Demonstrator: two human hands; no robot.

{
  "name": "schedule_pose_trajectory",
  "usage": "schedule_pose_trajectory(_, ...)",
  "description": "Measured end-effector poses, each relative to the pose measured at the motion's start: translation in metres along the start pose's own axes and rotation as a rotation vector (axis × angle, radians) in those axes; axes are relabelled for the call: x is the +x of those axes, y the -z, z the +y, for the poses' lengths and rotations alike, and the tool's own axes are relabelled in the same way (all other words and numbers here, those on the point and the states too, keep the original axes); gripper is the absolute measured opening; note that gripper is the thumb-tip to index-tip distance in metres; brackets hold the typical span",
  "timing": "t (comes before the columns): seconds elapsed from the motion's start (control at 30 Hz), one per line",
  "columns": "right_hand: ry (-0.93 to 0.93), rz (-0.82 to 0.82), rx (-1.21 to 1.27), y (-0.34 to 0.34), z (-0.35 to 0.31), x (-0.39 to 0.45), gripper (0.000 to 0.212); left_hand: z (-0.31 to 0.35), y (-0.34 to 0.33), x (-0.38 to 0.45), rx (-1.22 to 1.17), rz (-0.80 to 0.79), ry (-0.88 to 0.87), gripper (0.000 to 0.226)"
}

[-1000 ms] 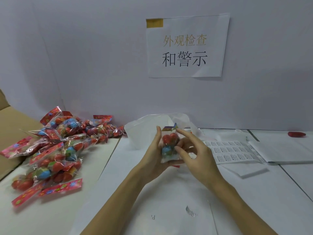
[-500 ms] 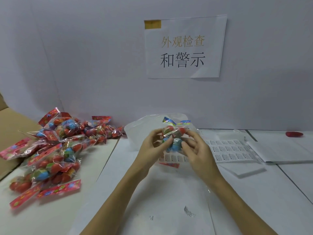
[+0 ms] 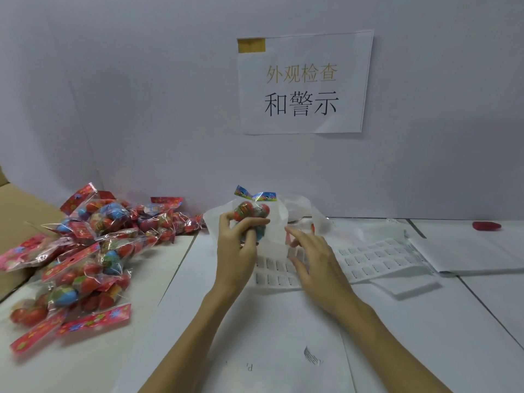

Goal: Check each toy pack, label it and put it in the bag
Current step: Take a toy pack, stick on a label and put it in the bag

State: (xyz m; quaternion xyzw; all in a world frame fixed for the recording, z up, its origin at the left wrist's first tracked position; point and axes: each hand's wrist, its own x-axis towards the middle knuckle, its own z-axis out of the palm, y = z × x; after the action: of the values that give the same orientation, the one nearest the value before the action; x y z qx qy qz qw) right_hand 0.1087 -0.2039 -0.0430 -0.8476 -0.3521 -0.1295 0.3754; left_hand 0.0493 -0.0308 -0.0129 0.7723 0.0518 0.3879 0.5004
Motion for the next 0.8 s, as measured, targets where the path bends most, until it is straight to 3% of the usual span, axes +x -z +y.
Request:
schedule_pose_trajectory(0.2,0.012,0.034,-0.076,-0.001,0.007,0.0,0.007,-0.007,-0.007,-0.009,0.173,-0.188,-0.141,0.03)
schedule_pose_trajectory(0.33,0.051,0.03,-0.045,0.004,0.007,0.0,0.009,-0.009,-0.007,-0.013,0.338,-0.32,-0.251,0.023)
schedule_pose_trajectory(0.57,-0.007,0.081,0.146,0.008,-0.004,-0.001,0.013,-0.011,-0.002,-0.01,0.367,-0.317,-0.241,0.017)
schedule_pose_trajectory(0.8,0.053,0.025,-0.032,0.024,0.001,0.001,0.015,-0.013,0.0,-0.007,0.496,-0.34,-0.264,0.011)
